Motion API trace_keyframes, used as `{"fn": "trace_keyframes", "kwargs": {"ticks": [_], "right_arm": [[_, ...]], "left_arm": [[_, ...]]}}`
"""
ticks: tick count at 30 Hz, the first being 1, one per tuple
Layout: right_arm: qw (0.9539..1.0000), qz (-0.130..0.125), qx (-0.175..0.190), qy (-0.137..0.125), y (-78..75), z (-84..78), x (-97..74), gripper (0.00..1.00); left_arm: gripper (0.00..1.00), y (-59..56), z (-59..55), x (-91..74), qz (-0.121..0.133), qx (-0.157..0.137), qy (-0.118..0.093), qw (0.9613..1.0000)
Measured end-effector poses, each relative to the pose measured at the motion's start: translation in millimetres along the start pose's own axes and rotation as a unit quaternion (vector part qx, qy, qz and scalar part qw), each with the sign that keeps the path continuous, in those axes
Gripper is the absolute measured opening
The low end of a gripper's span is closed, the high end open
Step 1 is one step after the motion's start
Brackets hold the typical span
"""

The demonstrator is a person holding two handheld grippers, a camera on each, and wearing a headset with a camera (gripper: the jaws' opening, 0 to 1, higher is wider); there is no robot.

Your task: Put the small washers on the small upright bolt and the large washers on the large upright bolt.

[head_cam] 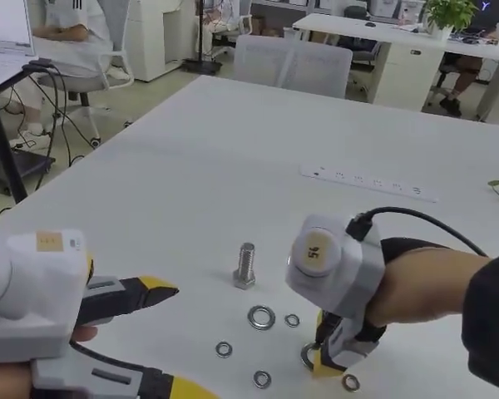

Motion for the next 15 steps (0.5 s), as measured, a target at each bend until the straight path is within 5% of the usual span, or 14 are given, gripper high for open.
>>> {"fn": "trace_keyframes", "kwargs": {"ticks": [15], "right_arm": [[1.0,-0.004,0.006,-0.001,-3.2,-3.1,-0.4,0.23]], "left_arm": [[0.86,8.2,3.3,-2.8,0.019,0.007,-0.014,0.9997]]}}
Point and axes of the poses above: the centre of the closed fingertips' face, and the gripper's own axes: x roughly forward along the fingers, y roughly to its left, z roughly out of its top, the point moved 4 cm from there along -x, roughly backward along the fingers, and after that the axes turned 7 degrees about -z, right-handed, at the moved point
